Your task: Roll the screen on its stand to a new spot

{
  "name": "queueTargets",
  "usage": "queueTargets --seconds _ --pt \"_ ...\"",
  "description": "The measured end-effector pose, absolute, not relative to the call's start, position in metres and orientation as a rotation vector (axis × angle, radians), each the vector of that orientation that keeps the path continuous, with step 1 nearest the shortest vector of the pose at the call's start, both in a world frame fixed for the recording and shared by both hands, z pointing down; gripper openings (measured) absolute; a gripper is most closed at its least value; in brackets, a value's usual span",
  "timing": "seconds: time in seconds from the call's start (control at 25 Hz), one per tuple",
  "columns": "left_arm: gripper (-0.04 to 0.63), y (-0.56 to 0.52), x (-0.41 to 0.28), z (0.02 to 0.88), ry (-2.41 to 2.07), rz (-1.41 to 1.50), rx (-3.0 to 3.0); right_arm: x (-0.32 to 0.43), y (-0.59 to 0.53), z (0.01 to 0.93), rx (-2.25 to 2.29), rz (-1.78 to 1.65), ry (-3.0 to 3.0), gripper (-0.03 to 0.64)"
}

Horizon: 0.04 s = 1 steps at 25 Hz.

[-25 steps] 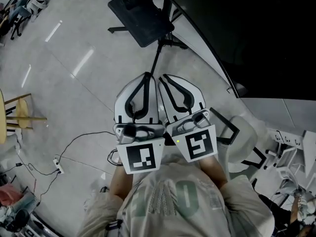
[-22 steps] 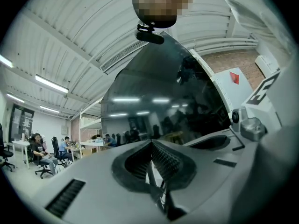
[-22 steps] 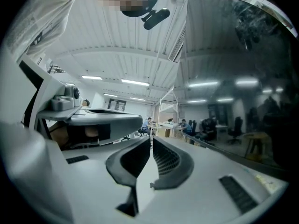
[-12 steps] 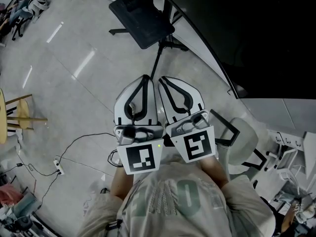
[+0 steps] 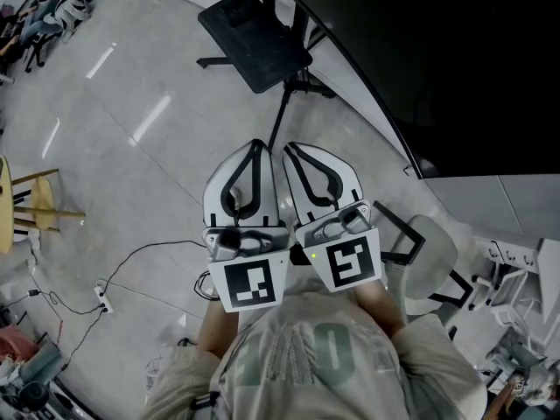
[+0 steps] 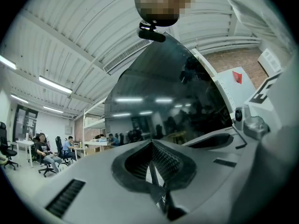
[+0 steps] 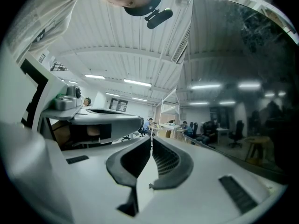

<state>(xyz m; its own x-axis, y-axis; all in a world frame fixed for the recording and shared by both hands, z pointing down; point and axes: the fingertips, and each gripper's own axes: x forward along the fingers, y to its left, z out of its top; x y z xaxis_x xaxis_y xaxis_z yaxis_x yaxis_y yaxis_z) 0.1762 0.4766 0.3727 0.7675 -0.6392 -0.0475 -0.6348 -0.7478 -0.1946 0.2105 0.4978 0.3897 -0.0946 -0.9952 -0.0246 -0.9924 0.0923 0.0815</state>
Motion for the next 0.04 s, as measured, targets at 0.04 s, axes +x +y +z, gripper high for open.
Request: queueTargets --seconds 0.04 --pt "0.014 0.4768 0.1755 0.3726 1.011 -0.032 -2.764 0.2098 0.4981 0.3897 2.087 -0.119 -2.295 0.028"
